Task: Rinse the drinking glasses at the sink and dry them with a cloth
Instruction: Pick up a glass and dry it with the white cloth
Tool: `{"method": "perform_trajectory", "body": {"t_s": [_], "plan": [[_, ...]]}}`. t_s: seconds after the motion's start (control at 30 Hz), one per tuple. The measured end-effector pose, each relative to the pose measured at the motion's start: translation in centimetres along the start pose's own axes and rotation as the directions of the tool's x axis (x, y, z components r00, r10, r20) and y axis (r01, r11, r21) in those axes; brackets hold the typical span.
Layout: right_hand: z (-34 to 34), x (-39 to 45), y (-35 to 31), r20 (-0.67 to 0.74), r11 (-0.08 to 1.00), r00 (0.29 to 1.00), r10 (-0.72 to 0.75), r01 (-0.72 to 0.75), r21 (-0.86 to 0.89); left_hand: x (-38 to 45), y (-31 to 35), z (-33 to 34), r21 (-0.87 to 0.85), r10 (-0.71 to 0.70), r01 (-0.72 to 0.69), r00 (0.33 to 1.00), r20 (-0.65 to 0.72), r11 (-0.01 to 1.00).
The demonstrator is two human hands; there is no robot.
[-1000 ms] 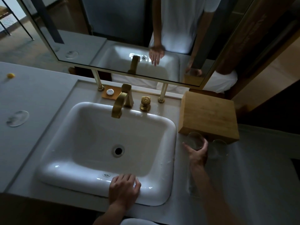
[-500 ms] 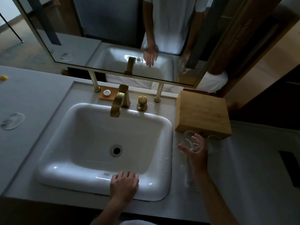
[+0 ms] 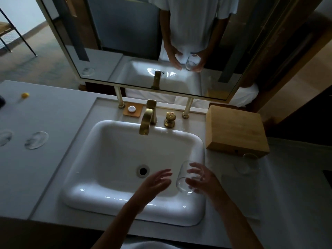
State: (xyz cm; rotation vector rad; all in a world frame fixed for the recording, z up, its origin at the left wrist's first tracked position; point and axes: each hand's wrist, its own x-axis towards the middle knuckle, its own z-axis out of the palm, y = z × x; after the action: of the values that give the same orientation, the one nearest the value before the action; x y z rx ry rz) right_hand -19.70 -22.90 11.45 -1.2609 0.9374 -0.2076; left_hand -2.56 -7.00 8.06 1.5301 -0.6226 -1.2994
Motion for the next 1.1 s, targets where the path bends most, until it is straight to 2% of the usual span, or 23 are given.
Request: {"method": "perform_trajectory", "body": {"t_s": [0.1,0.23,0.37,0.47,0.57,0.67,0.77,0.83,0.9,0.97,1.1], "plan": [[2.4,-0.5,-0.8,0.120,0.996,0.990,0.071,-0.076,0.043,-0.5,1.2,-0.8,-0.044,0.024,-0.019,0.994,0.108,0.999],[5.2,-1.0,-2.0,0.264,0.993,0.962,0.071,-0.093,0.075,-0.5,1.2,-2.3,-0.120,-0.006,0.024,0.989,0.149,0.993],[6.6,-0.9,-2.0,0.272,0.971,0.954,0.121,-0.171,0.168,-0.5,0.9,-3.4,-0.199,-0.040,0.062,0.993,0.115,0.978],[6.4,-0.7,-1.3,0.241,0.947,0.952,0.186,-0.239,0.213,-0.8,0.8,-3.6,-0.317,-0.008,0.041,0.995,0.103,0.948],[4.2,-0.6,-0.2,0.084,0.945,0.968,0.238,-0.251,0.210,-0.6,0.2,-3.8,-0.372,-0.002,0.028,0.997,0.072,0.928],[-0.3,-0.2,1.2,-0.210,0.971,0.951,0.226,-0.237,-0.028,-0.2,-0.7,-3.9,-0.372,-0.021,0.045,0.997,0.069,0.927],[-7.0,0.7,4.0,-0.545,0.910,0.831,0.109,-0.304,-0.281,-0.1,-1.3,-3.9,-0.407,-0.021,0.045,0.998,0.063,0.912],[-11.4,0.9,6.1,-0.689,0.844,0.720,0.084,-0.419,-0.335,-0.1,-1.3,-3.9,-0.419,-0.021,0.047,0.998,0.065,0.907],[-14.9,1.1,7.8,-0.769,0.740,0.623,0.146,-0.585,-0.333,-0.2,-1.4,-4.0,-0.433,-0.037,0.055,0.998,0.050,0.899],[-17.5,1.7,9.3,-0.794,0.638,0.567,0.221,-0.699,-0.321,-0.1,-1.7,-4.1,-0.446,-0.054,0.062,0.998,0.030,0.893],[-19.0,2.8,9.9,-0.768,0.664,0.574,0.284,-0.696,-0.275,-0.2,-1.7,-4.0,-0.440,-0.067,0.064,0.998,0.007,0.896]]}}
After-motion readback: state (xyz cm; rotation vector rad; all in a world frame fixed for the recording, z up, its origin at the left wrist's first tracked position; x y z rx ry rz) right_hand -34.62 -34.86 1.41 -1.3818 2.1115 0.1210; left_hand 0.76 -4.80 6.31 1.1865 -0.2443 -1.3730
